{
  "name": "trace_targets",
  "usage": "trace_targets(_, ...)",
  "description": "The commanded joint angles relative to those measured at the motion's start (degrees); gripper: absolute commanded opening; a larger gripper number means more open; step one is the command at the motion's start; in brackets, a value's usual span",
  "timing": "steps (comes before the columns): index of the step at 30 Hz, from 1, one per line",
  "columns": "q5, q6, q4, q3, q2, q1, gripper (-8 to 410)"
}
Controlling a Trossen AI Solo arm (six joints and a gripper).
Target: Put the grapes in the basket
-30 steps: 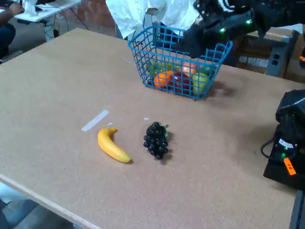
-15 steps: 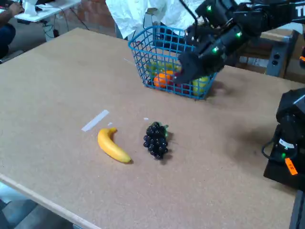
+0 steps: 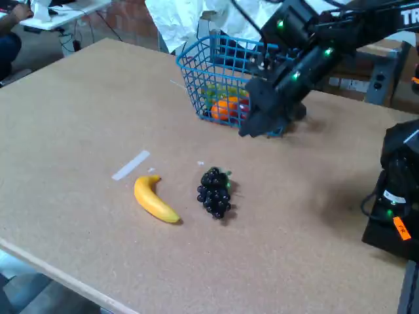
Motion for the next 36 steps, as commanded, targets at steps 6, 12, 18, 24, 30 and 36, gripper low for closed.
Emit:
trace_targets(6, -0.61, 3.08, 4.98, -2.51, 10.64, 0.07, 227)
trace_targets(12, -0.72, 4.57, 14.47, -2.49, 18.05, 0.37, 227)
trace_targets(18, -0.66, 5.14, 18.91, -1.75, 24.00, 0.44, 227)
trace_targets(24, 0.26, 5.99, 20.24, -0.46, 28.30, 0.44, 227)
trace_targets(30, 4.02, 5.99, 21.22, 1.44, 31.08, 0.31, 227)
trace_targets(36, 6.12, 7.61, 21.66, 3.41, 34.56, 0.28, 227)
